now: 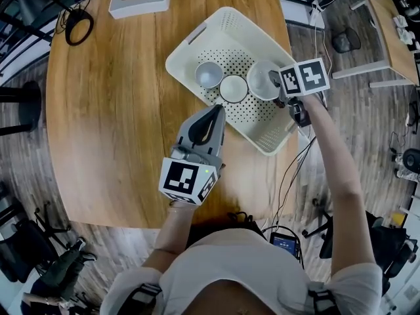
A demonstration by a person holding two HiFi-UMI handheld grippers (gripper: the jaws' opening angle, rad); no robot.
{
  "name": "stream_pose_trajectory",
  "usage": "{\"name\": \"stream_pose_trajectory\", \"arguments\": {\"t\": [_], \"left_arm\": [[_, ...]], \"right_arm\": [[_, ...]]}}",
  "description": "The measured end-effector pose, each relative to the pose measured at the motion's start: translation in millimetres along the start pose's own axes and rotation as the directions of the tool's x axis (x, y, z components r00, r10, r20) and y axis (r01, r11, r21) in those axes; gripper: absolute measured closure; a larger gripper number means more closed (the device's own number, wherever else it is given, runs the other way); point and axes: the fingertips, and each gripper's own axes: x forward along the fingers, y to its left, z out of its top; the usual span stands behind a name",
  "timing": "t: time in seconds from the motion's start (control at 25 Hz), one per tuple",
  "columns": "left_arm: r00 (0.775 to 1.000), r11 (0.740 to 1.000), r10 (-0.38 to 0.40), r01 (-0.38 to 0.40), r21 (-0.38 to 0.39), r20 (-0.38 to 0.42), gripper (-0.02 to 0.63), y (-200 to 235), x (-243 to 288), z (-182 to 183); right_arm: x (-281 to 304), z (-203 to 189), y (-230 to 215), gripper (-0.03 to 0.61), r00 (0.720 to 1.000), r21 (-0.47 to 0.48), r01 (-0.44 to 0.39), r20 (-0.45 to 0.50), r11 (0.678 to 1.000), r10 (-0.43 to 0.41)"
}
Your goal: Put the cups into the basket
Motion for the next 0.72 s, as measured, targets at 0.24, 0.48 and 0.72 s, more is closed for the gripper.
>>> {"name": "stream_pose_trajectory", "arguments": {"t": [0.24,0.48,0.72], "left_arm": [[1.0,1.0,0.004,-0.004,-0.006,-0.002,0.606,3.6,0.0,-2.1],[1.0,1.0,0.004,-0.004,-0.004,-0.003,0.606,2.7,-0.5,-1.5],[1.0,1.0,0.009,-0.009,-0.005,-0.004,0.606,4.8,-1.4,-2.6]], "right_arm": [[17.2,-6.0,8.0,0.528,0.998,-0.062,0.017,-0.063,0.998,-0.02],[29.3,-10.0,3.2,0.531,0.995,-0.046,0.023,-0.094,0.999,-0.027],[35.0,-15.3,-1.1,0.537,0.99,-0.061,0.042,-0.133,0.997,-0.05]]}}
